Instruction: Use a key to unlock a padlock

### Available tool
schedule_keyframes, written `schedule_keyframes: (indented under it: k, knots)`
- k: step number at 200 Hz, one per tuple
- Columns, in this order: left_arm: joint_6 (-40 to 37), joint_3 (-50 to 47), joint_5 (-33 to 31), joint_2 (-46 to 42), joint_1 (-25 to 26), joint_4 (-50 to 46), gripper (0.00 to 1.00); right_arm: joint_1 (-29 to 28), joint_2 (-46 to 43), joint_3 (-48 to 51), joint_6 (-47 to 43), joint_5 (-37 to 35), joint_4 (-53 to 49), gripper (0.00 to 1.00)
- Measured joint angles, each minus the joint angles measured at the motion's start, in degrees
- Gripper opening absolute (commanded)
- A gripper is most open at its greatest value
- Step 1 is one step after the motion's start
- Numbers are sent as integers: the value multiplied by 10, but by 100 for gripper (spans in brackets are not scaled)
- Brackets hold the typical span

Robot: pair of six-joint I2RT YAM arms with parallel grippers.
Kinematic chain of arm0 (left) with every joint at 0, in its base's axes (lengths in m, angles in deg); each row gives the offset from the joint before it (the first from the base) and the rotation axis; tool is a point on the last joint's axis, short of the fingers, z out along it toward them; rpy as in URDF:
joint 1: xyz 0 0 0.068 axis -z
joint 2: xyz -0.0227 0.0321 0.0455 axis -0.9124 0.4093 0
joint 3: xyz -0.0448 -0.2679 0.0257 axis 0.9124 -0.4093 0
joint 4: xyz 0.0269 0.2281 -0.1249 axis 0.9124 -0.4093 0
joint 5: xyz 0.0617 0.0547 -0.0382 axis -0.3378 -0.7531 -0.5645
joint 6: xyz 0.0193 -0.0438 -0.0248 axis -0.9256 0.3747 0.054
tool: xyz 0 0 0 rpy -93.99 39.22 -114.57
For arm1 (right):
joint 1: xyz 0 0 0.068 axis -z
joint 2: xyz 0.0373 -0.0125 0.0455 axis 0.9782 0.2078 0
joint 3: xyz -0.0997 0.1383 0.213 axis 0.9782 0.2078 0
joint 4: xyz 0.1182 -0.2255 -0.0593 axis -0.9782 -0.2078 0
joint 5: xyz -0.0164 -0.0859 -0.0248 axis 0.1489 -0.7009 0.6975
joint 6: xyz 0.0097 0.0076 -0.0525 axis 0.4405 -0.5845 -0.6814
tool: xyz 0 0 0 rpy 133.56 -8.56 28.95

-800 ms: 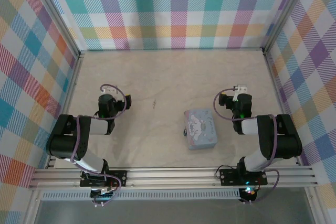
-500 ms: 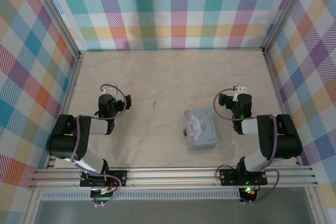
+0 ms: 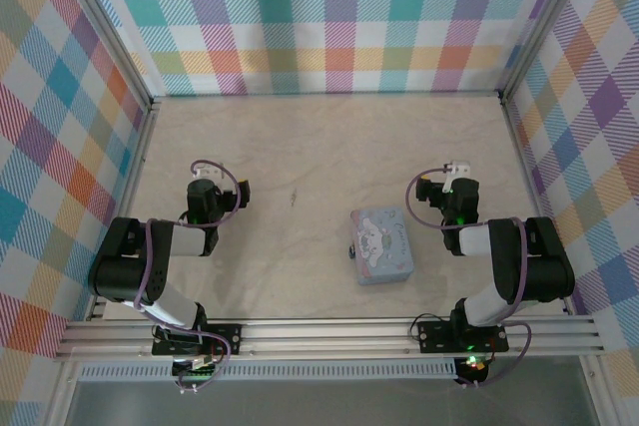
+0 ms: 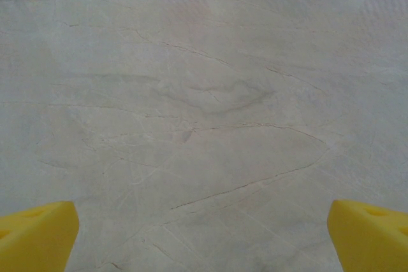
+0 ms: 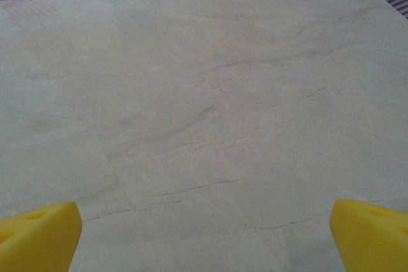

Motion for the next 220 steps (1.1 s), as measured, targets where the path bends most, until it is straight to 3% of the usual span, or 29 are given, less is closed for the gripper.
schedule_keyframes:
  k: [34, 49, 97, 123, 152, 175, 220]
  knots:
    - [0, 1, 2, 0, -3, -7, 100, 0, -6, -1, 0, 5, -10, 100]
    - [5, 16, -10, -9, -5, -54, 100, 0, -35, -6, 0, 9, -51, 100]
    - [32, 145, -58, -106, -5, -253, 100, 0, -235, -66, 35, 9, -223, 100]
    - [111, 226, -56, -148, -9, -366, 100, 1, -324, -103, 95, 32, -323, 100]
    - [190, 323, 39, -138, -30, -488, 99, 4, -404, -150, 224, 67, -479, 99]
    - [231, 340, 122, -134, -22, -535, 99, 6, -460, -153, 292, 130, -570, 100]
    - [256, 341, 213, -129, 70, -636, 95, 6, -507, -160, 347, 250, -765, 86]
